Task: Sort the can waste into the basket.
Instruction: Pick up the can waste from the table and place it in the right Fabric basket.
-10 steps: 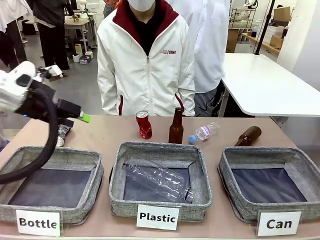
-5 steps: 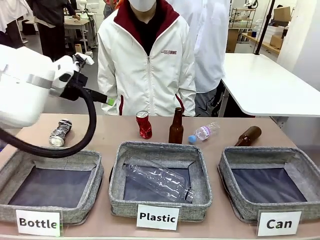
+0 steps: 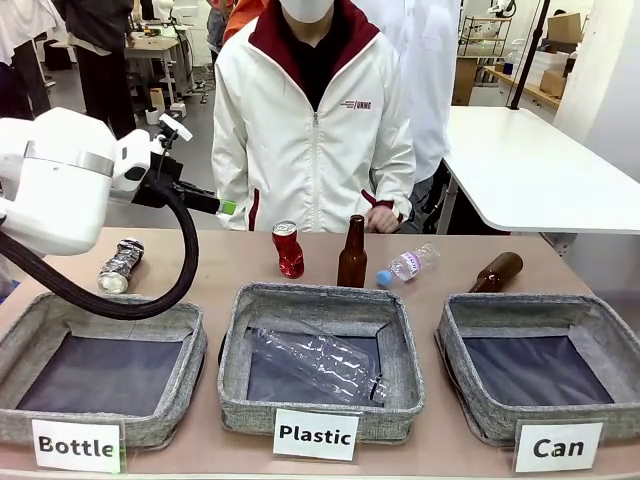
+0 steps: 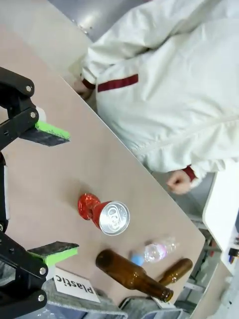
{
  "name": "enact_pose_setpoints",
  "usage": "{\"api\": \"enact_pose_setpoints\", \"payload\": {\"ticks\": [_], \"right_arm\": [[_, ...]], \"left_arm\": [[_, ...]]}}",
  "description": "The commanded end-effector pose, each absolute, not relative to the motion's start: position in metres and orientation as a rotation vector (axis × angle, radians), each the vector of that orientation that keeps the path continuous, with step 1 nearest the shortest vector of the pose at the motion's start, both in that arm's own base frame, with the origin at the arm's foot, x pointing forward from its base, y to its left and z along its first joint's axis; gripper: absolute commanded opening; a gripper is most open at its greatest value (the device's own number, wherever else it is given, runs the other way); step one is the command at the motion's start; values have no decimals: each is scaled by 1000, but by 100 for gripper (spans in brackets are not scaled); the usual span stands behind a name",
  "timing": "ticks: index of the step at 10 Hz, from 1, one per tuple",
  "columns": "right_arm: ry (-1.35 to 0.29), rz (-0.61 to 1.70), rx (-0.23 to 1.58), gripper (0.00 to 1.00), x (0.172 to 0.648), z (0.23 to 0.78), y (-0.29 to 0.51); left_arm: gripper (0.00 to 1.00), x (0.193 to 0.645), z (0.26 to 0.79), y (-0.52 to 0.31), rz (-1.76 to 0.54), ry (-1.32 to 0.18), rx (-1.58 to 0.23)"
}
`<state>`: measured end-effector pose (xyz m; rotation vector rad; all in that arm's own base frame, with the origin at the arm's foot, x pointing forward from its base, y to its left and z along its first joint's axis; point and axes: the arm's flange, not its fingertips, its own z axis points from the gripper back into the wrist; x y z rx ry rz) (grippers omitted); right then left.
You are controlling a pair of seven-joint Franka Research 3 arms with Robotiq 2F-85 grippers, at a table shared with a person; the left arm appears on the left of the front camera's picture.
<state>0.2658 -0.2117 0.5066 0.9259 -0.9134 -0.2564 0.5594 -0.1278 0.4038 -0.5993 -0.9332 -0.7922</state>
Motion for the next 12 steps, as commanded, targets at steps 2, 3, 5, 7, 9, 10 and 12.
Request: {"api": "enact_pose_setpoints", "payload": {"ticks": [2,3,5,7,9,10,12], "right_arm": [[-948,-233,930,100,271,508,-214],[-948,-233,930,100,271,508,-214],[-948,-233,930,100,271,508,-214],[-948,-233,930,100,271,508,-214],[-948,-233,930,100,271,508,-214],[-948,-233,930,100,271,508,-214],[-948,-233,930,100,271,508,-214]], "left_arm": [[100,561,392,-136,-993,-1045,-645],[100,568,383,-139,-1095,-1079,-718],[100,586,365,-133,-1227,-1133,-828],[100,598,337,-131,-1256,-1161,-908],[100,613,319,-136,-1266,-1221,-897],[100,622,305,-142,-1201,-1182,-864],[100,638,288,-156,-1204,-1101,-810]]}}
